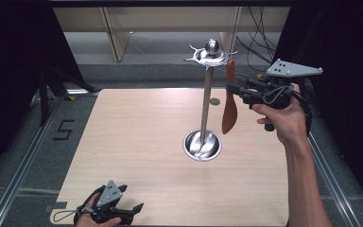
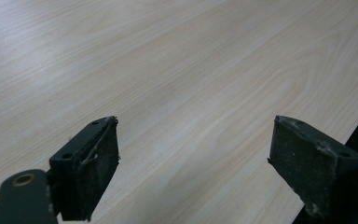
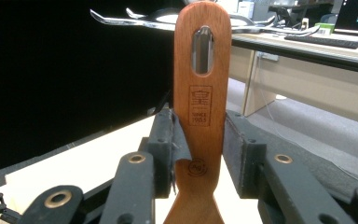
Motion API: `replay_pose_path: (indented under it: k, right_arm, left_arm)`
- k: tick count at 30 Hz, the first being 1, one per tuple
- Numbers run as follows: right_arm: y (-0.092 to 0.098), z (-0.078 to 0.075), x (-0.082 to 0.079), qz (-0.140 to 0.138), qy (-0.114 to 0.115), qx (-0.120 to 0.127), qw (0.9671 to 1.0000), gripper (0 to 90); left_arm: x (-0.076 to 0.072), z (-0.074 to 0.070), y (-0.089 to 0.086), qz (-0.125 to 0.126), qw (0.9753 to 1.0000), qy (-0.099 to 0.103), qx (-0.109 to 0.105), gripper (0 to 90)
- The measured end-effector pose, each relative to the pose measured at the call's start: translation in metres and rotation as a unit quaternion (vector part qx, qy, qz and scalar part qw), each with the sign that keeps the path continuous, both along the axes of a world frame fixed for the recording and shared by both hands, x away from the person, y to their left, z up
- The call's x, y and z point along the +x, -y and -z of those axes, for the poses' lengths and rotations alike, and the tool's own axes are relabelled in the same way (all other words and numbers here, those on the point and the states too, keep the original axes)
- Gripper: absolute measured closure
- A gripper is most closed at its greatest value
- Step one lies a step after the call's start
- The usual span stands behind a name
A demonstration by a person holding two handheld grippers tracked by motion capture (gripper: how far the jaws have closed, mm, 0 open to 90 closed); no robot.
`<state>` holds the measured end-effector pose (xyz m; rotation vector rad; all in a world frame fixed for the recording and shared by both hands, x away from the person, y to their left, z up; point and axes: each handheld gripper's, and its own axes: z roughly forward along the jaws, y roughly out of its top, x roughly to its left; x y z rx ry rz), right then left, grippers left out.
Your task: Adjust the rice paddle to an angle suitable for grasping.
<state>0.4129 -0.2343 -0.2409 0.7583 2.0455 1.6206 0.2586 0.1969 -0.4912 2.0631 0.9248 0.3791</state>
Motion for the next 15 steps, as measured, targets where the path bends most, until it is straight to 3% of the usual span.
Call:
replay_pose_path:
  k: [2,4,5,6,11,12,15]
  right_arm:
    - [0.0005,0.0010,-0.0002,0.001,0.008,0.001,1.0000,66.9]
    - [0.0010,0.0014,-0.0020,0.002,0.002,0.004,1.0000,66.6]
    - [0.0026,0.0014,-0.0022,0.005,0.013,-0.001,0.9999,66.5]
    - [0.0021,0.0018,-0.0039,0.004,0.002,0.005,1.0000,66.4]
    - [0.0038,0.0040,-0.0067,0.006,0.003,0.010,0.9999,63.6]
    - [0.0036,0.0044,-0.0075,0.006,0.000,0.013,0.9999,62.9]
    - [0.0034,0.0057,-0.0082,0.001,0.011,0.011,0.9999,60.5]
  left_arm:
    - [-0.0001,0.0000,0.0000,-0.001,1.0000,0.000,-0.001,15.1]
    - [0.0004,-0.0004,-0.0012,0.006,0.9999,0.000,0.011,15.1]
    - [0.0004,-0.0004,-0.0012,0.006,0.9999,-0.001,0.011,15.1]
    - [0.0004,0.0000,-0.0007,0.007,0.9999,0.000,0.008,15.1]
    - [0.0006,-0.0003,-0.0011,0.006,0.9999,-0.004,0.009,15.1]
    - [0.0000,0.0010,0.0001,0.002,1.0000,-0.005,-0.002,15.1]
    - [0.0001,0.0009,0.0000,0.002,1.0000,-0.006,-0.001,15.1]
